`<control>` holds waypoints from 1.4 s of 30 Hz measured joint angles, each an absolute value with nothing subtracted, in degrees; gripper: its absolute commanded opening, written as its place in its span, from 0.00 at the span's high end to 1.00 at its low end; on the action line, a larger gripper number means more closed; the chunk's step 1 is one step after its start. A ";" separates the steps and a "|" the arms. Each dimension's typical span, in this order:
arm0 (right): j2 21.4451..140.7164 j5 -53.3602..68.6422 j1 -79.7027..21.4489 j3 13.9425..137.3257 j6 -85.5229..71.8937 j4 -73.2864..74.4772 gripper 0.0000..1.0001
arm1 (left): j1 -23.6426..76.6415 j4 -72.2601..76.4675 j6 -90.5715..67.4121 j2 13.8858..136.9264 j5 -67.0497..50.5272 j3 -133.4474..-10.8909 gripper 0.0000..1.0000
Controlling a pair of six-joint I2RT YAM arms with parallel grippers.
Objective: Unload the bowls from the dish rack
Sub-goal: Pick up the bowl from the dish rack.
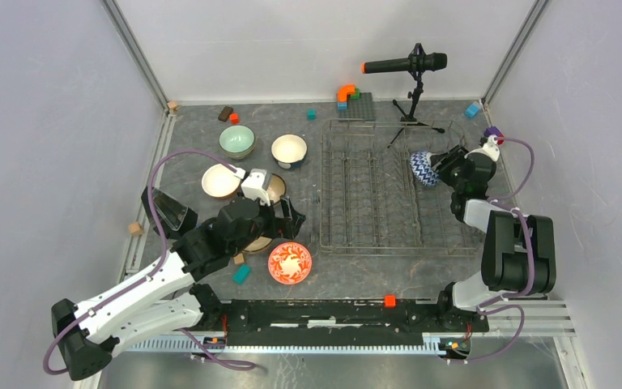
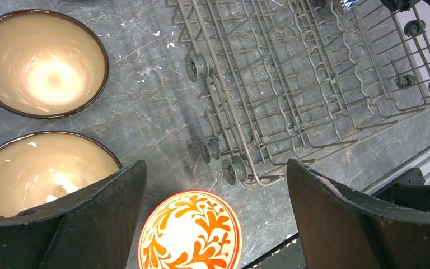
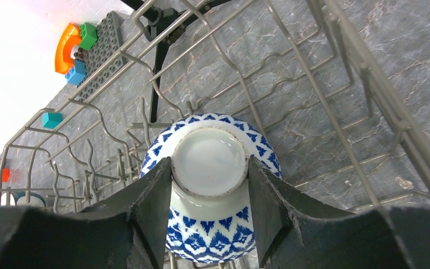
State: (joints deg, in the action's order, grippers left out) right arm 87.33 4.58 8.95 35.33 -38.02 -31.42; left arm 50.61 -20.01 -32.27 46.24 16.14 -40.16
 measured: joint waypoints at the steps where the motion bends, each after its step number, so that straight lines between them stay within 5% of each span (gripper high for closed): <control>1: 87.15 4.51 9.08 35.31 -37.89 -31.29 1.00 | 50.61 -20.01 -32.29 46.22 16.14 -40.16 0.01; 18: 84.23 4.71 9.85 33.26 -39.09 -30.76 1.00 | 50.61 -20.01 -32.34 46.06 15.97 -40.16 0.01; 42: 72.97 10.94 10.31 20.75 -60.40 -44.34 1.00 | 50.61 -19.99 -32.36 46.09 15.97 -40.16 0.01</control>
State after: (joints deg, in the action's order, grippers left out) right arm 72.97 10.94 10.31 20.75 -60.40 -44.34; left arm 50.61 -19.99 -32.36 46.09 15.97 -40.16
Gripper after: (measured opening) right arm 0.534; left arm 0.993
